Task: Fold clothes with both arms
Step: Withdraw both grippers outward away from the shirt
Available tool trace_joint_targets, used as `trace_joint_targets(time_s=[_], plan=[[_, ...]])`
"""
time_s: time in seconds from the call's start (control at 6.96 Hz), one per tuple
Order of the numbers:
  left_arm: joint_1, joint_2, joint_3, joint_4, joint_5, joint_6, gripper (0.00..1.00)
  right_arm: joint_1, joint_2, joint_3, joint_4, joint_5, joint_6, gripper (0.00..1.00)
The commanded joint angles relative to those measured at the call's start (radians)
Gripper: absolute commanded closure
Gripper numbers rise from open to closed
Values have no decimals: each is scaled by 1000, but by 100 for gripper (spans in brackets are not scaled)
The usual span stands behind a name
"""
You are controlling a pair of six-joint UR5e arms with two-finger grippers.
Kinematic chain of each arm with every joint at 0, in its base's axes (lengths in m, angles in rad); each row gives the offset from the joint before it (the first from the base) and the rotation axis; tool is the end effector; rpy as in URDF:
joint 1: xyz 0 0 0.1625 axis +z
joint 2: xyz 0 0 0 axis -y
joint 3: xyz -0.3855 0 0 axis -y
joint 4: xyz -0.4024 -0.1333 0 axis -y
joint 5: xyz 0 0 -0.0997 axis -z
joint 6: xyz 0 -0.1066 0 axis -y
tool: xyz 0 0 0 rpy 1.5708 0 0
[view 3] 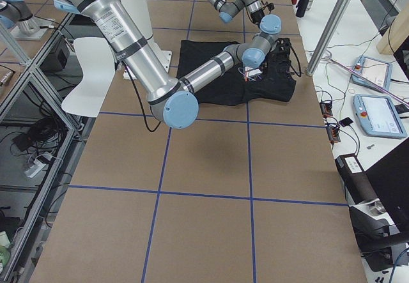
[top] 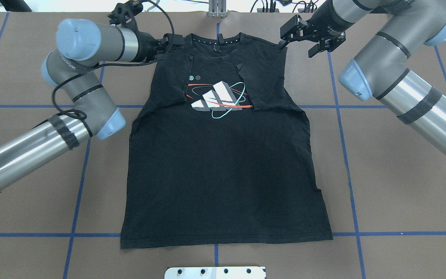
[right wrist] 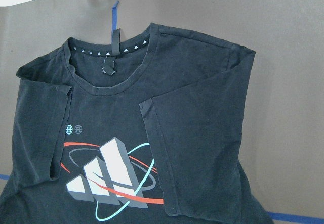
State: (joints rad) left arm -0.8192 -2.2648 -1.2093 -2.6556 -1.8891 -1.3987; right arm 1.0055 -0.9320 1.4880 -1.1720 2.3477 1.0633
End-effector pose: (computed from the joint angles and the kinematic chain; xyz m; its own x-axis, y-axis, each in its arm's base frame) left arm 0.4338 -0.6105 0.2444 0.1855 0.0397 -0.9818 0.4577 0.8807 0.1221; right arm -0.3208 -0.6151 0.2221 0.4142 0.0059 0.9102 -0.1080 0.9932 0.0427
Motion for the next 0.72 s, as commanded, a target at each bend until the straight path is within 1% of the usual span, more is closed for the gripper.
trace_joint_targets(time_s=[0.0, 0.14, 0.29, 0.43, 0.57], plan=[[-37, 147, -213, 128, -246, -35, 1, 1, -115, 103, 0, 54, 53, 0], [-46, 253, -351, 175, -275, -36, 1, 1, -207, 183, -8, 64, 55, 0], [-44, 399, -524, 177, -278, -40, 1, -1, -303, 255, 1, 88, 105, 0], [-40, 510, -647, 171, -280, -109, 1, -13, -358, 327, 3, 111, 142, 0], [-28, 534, -688, 158, -275, -235, 1, -54, -416, 372, 20, 107, 174, 0]])
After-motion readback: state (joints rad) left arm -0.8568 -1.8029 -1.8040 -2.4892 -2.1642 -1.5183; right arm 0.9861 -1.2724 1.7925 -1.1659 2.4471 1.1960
